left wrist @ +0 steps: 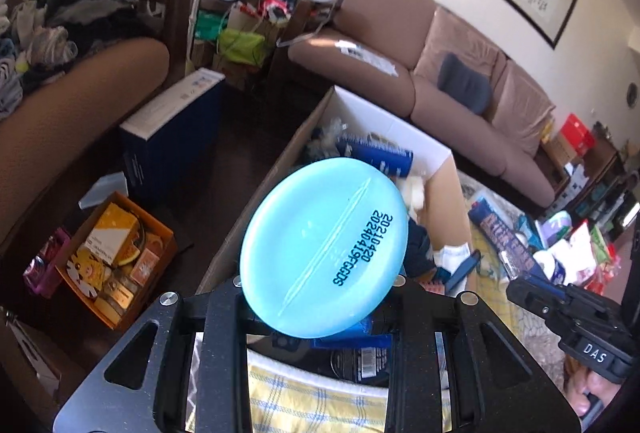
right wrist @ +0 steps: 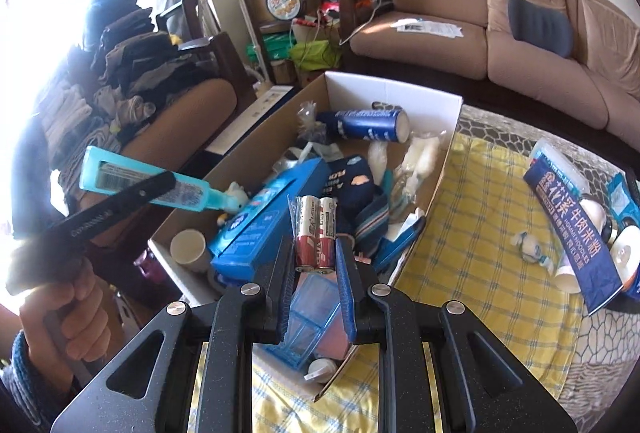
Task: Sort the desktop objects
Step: 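Carry the batteries into the cardboard box and open the right gripper, then lower the blue sponge into the cardboard box and open the left gripper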
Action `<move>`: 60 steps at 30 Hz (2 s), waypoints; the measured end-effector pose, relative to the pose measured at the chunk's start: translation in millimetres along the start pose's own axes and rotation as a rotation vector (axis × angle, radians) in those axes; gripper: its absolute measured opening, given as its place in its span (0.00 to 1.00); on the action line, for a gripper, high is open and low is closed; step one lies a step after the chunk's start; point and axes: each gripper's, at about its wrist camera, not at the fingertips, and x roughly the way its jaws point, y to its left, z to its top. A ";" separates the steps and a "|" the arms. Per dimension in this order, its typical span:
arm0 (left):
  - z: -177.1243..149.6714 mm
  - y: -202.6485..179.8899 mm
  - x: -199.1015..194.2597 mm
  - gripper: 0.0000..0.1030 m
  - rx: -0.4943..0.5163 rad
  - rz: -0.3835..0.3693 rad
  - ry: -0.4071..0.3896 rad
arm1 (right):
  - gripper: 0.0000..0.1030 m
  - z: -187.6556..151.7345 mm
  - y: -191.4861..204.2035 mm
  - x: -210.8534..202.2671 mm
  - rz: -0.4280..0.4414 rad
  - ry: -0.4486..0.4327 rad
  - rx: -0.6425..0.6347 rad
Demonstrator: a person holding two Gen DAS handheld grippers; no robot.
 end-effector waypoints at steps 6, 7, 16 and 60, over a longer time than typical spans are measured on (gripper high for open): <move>-9.0 -17.0 -0.4 0.25 0.063 -0.002 0.007 | 0.19 -5.8 9.3 9.1 -0.008 0.041 -0.050; -9.1 -19.0 -1.2 0.25 0.074 -0.002 0.004 | 0.19 -5.9 10.1 10.6 -0.005 0.047 -0.052; -7.6 -27.8 -10.5 0.25 0.115 -0.037 -0.040 | 0.17 -5.8 13.1 12.9 0.004 0.057 -0.061; -7.2 -11.9 -7.0 0.74 0.020 -0.128 -0.005 | 0.19 -5.9 -100.5 -45.1 -0.112 -0.003 0.212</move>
